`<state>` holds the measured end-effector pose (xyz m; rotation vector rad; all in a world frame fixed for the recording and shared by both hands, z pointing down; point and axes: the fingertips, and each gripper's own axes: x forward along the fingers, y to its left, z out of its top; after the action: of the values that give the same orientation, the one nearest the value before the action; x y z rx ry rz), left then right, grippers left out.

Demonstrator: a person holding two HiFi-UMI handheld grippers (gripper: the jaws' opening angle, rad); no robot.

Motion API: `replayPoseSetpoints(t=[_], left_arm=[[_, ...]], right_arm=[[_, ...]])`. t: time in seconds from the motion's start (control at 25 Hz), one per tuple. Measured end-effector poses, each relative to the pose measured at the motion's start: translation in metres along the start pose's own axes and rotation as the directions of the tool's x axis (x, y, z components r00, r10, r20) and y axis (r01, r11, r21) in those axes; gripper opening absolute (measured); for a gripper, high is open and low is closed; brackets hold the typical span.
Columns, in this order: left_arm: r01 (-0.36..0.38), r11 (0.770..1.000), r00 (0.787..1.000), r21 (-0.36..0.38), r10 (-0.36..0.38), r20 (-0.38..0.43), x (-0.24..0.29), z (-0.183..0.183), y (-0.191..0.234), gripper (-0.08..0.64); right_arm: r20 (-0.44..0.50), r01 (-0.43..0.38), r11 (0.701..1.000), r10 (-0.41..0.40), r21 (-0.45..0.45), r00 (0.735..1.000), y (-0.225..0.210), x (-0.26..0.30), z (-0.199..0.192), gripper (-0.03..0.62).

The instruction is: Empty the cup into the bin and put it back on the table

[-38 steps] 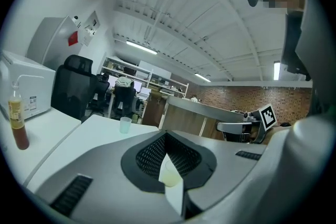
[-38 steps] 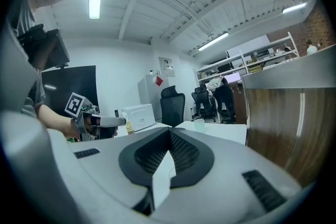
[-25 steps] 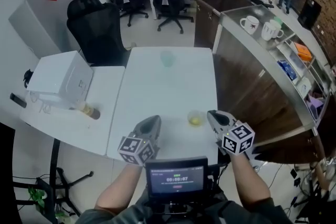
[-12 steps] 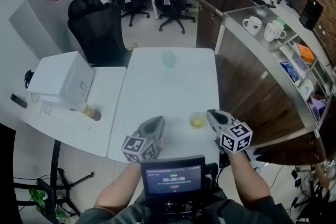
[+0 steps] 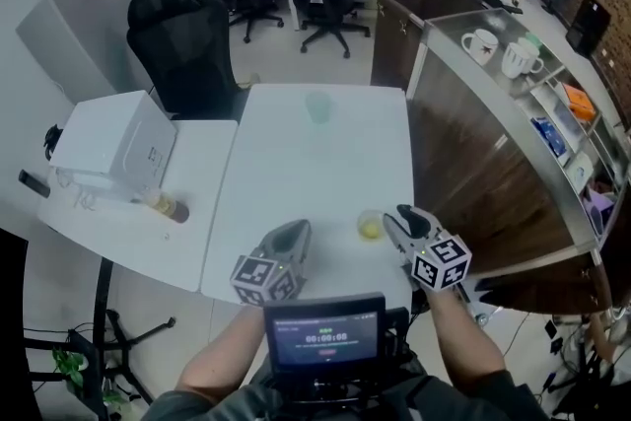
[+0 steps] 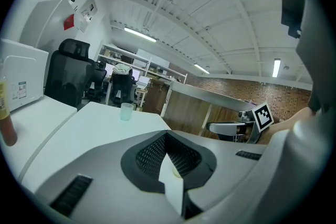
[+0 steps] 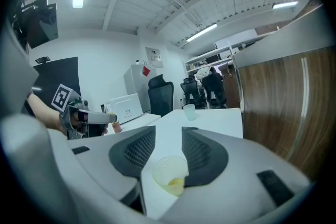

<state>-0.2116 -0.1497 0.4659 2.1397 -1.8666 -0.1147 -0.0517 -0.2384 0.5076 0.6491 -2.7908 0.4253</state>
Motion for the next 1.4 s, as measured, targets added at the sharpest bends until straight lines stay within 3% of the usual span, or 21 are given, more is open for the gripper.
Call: replayPoseSetpoints(t=[0.08, 0.2, 0.32, 0.4, 0.88, 1.4], left_arm=[[0.000, 1.000, 1.000, -0.007, 0.000, -0.007, 0.000, -0.002, -0.002, -0.009], [-0.002, 1.000, 1.000, -0.007, 0.002, -0.019, -0.001, -0.007, 0.000, -0.009], [-0.009, 1.000, 0.999, -0.014, 0.008, -0.032, -0.002, -0.012, 0.003, -0.009], [-0.015, 1.000, 0.999, -0.021, 0.014, -0.043, -0.002, -0.019, 0.006, -0.009], [-0.032, 0.999, 0.991, -0.030, 0.028, -0.128, -0.002, -0.062, 0.012, -0.009], [-0.032, 0.999, 0.987, 0.008, 0.033, -0.159, 0.008, -0.081, 0.032, -0.009]], right_arm=[[-0.022, -0.006, 1.000, 0.006, -0.012, 1.000, -0.001, 0.002, -0.009, 0.164], [-0.070, -0.024, 1.000, 0.022, -0.018, 0.997, 0.000, 0.008, -0.027, 0.317], [-0.103, -0.040, 0.999, 0.038, -0.014, 0.994, 0.003, 0.013, -0.048, 0.328], [-0.122, -0.045, 0.999, 0.043, -0.017, 0.992, 0.002, 0.015, -0.062, 0.417], [-0.230, -0.068, 0.996, 0.055, -0.052, 0.972, -0.001, 0.043, -0.128, 0.417], [-0.177, -0.019, 0.998, 0.008, -0.064, 0.984, -0.011, 0.074, -0.141, 0.417]])
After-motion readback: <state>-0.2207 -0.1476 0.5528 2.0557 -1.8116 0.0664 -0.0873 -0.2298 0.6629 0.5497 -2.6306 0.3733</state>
